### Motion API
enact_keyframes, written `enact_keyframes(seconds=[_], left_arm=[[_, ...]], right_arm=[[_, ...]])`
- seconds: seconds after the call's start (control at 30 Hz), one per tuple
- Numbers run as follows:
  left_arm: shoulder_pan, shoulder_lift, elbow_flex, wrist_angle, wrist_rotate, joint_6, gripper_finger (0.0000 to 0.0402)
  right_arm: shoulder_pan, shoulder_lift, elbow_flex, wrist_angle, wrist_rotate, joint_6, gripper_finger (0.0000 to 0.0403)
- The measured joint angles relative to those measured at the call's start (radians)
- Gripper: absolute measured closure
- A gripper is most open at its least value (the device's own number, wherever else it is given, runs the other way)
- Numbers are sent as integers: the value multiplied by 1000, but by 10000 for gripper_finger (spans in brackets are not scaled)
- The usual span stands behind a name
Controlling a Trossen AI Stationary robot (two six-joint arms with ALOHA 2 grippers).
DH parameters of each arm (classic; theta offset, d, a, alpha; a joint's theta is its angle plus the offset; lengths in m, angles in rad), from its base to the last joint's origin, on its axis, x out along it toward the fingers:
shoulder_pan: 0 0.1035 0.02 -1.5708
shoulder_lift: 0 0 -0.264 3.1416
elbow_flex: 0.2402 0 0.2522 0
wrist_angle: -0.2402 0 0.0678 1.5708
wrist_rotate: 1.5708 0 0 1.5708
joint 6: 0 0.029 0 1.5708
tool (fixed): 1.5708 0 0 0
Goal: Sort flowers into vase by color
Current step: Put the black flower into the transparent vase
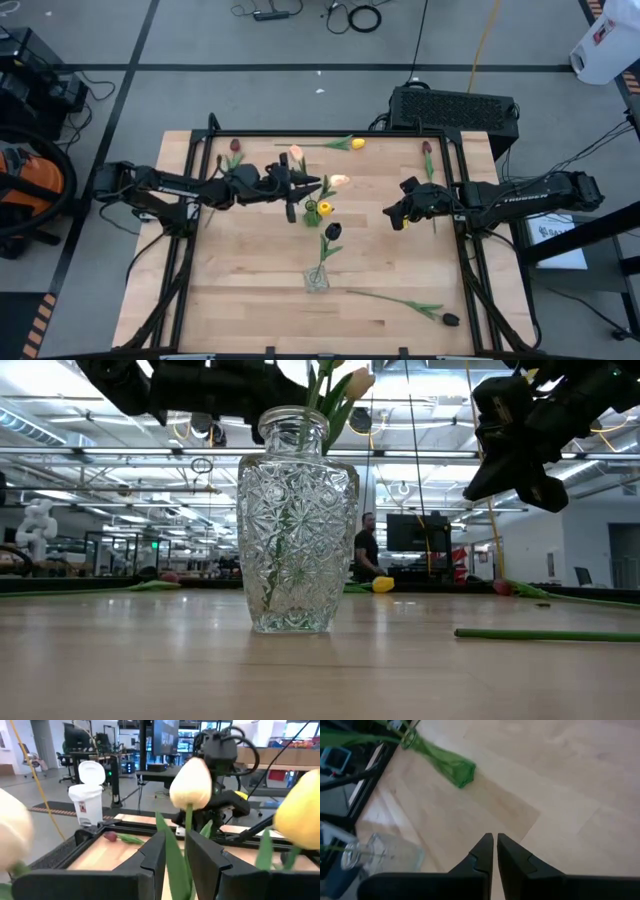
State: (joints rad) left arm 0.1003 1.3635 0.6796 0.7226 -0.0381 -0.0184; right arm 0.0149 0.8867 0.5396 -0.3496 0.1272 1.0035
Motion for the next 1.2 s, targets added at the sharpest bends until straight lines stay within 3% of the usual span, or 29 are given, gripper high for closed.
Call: enact_keyframes(seconds=[0.2, 0.4, 0.57, 0.7, 0.83, 0.93, 1.07, 1.2], left_arm=[[-22, -156, 0, -120, -20, 0, 317], [-149, -321, 19, -433, -199, -17, 317], [-292, -374, 36, -682, -348, -187, 317], [-388, -379, 37, -873, -441, -411, 317], [-444, -379, 37, -1037, -448, -738, 317], [-463, -379, 37, -1159, -433, -895, 317], [-470, -379, 37, -1278, -425, -970, 318], [-451, -392, 35, -1331, -391, -934, 318]], right_arm=[[0, 0, 0, -4, -32, -51, 385], [17, 0, 0, -7, -28, -77, 397], [82, 0, 0, -7, -28, -56, 401], [143, 5, 0, -7, -27, -4, 402], [198, 41, 8, -14, -22, 38, 402], [233, 95, 45, -45, -2, 65, 402], [271, 201, 158, -153, 32, 120, 403], [299, 326, 319, -336, 32, 214, 403]])
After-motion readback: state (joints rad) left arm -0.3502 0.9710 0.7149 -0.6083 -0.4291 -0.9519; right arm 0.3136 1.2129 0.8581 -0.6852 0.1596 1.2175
